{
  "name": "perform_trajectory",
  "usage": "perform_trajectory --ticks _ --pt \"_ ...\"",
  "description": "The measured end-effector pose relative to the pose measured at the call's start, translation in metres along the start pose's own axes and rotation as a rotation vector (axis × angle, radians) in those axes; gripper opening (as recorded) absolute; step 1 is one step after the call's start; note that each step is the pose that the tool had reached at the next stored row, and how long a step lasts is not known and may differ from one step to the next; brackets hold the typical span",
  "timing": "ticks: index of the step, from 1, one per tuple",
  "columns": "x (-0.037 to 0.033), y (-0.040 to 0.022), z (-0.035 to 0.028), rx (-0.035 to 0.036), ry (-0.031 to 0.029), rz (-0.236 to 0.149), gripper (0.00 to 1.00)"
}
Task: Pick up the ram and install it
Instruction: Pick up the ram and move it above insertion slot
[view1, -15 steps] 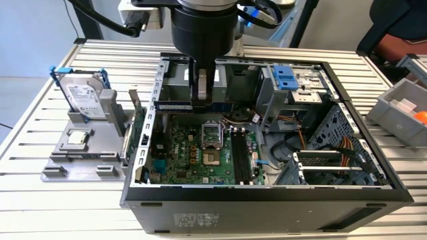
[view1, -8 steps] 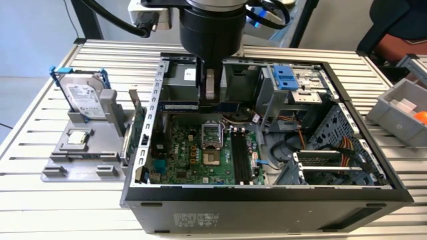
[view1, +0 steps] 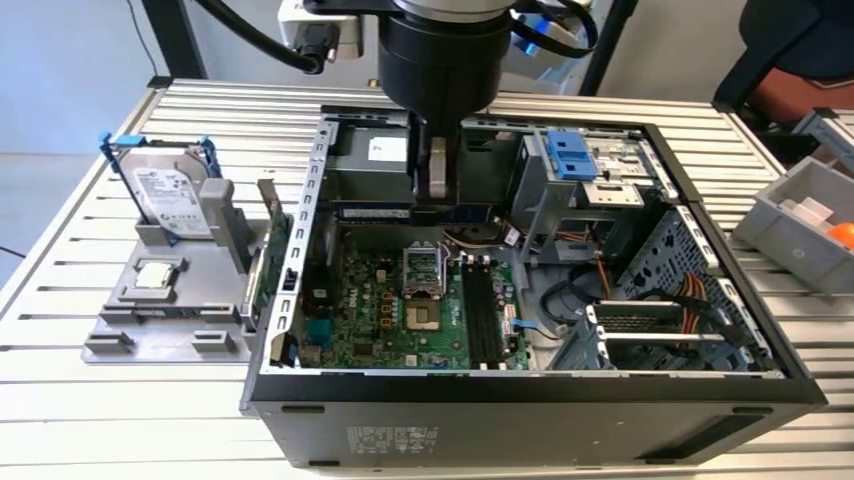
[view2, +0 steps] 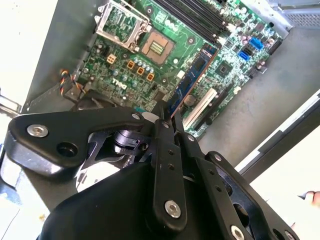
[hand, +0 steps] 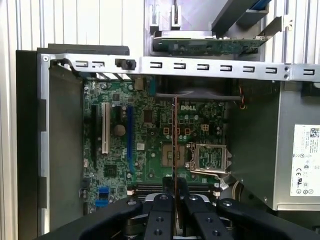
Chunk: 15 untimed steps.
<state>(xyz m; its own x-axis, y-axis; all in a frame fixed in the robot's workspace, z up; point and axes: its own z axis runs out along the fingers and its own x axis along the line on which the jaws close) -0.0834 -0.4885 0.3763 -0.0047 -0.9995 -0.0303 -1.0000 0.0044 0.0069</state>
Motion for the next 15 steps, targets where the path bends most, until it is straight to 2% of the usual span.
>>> perform_trajectory --ticks 15 --pt "-0.0022 -0.0201 0.0 0.0 -0.0001 0.0 0.0"
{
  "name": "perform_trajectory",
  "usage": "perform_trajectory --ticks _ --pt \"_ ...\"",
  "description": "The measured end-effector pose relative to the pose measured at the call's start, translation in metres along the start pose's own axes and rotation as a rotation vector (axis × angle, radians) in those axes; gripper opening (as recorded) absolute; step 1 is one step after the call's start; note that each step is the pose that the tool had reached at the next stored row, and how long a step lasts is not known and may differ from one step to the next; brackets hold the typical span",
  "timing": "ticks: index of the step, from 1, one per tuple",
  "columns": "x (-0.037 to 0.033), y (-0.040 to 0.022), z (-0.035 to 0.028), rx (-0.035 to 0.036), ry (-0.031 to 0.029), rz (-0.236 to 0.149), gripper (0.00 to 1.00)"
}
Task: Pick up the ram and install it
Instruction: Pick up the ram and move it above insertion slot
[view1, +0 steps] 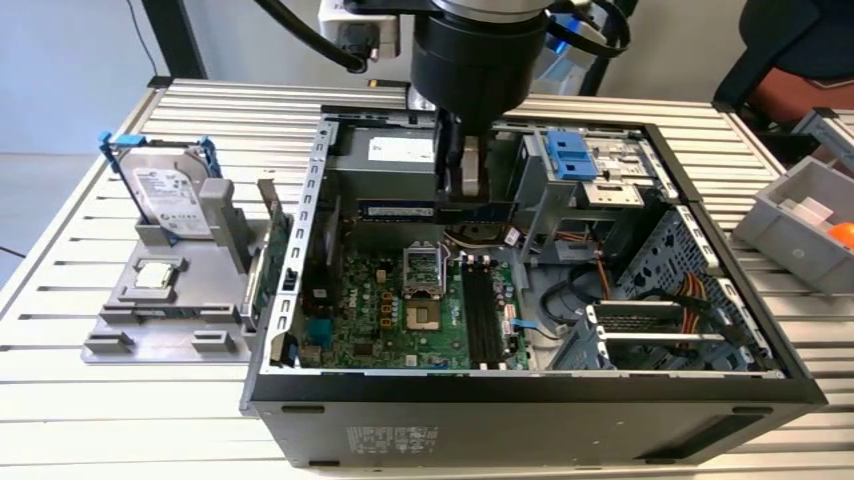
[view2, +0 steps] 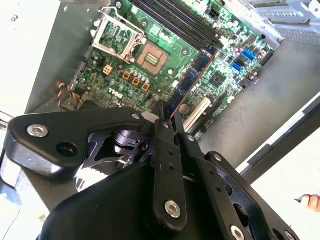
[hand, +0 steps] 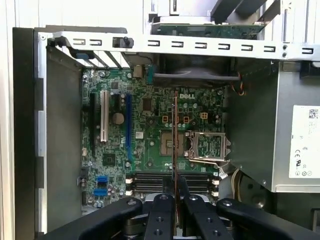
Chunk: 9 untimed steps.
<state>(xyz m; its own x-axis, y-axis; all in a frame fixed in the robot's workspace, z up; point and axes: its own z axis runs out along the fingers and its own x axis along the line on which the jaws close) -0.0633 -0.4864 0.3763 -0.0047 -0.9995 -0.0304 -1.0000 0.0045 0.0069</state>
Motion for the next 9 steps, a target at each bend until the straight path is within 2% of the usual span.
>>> perform_trajectory --ticks 9 --pt "-0.0014 -0.012 0.0 0.0 0.0 0.0 0.0"
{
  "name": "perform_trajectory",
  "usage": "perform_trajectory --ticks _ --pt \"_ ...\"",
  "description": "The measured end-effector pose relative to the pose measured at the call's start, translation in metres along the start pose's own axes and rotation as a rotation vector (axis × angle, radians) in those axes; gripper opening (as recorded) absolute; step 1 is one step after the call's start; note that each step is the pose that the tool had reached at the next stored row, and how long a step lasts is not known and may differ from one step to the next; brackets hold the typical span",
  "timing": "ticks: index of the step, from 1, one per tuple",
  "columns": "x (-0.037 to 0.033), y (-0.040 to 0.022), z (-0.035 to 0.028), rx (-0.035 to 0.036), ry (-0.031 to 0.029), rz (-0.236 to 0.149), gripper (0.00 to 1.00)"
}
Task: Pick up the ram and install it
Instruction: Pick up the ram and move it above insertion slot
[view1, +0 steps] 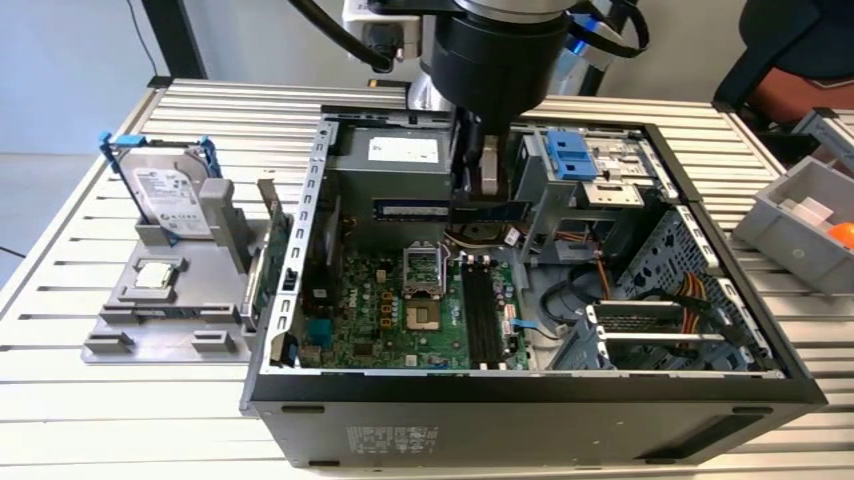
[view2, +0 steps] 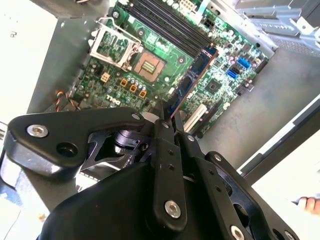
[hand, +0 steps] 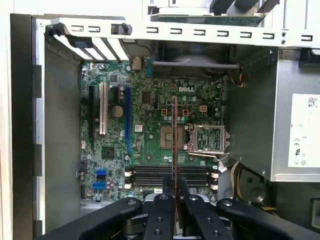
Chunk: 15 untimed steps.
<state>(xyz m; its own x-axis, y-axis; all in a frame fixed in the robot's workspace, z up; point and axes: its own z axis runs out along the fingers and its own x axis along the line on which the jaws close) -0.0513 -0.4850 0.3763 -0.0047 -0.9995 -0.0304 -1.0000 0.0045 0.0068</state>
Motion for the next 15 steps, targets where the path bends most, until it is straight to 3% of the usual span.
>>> perform_trajectory --ticks 15 --pt "-0.0026 -0.0195 0.0 0.0 0.0 0.0 0.0"
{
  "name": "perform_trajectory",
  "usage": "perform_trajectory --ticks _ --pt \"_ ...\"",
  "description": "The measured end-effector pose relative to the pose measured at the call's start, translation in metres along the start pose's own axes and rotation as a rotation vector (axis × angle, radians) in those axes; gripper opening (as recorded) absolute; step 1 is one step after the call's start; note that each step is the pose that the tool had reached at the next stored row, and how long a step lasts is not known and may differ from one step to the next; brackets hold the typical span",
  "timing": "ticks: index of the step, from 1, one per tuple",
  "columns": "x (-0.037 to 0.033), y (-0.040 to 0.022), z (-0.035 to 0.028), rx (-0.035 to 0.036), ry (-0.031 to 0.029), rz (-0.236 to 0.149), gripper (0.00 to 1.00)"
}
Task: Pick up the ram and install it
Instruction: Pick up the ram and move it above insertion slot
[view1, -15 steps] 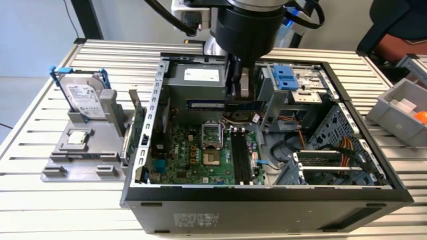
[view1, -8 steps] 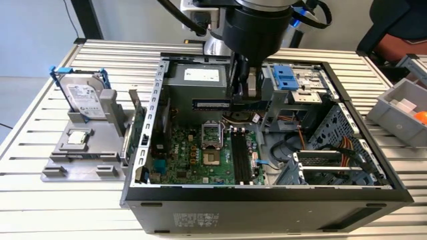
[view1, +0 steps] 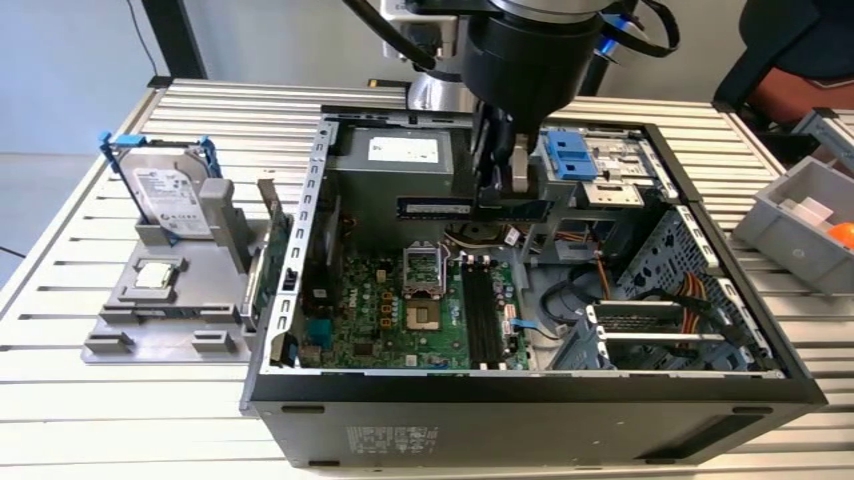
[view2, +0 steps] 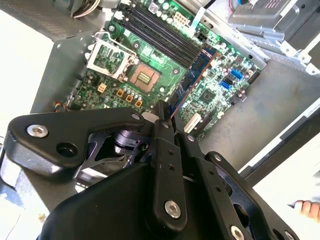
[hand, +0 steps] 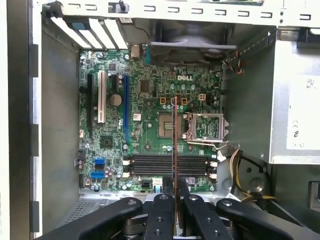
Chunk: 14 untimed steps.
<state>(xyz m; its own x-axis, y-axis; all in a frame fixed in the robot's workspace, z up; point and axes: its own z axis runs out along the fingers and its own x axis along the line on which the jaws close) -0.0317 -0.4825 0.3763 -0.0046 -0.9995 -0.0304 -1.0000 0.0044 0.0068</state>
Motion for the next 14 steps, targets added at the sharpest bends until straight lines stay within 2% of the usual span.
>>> perform_trajectory --ticks 14 --pt "-0.0021 -0.0166 -0.0001 0.0 0.0 0.0 0.0"
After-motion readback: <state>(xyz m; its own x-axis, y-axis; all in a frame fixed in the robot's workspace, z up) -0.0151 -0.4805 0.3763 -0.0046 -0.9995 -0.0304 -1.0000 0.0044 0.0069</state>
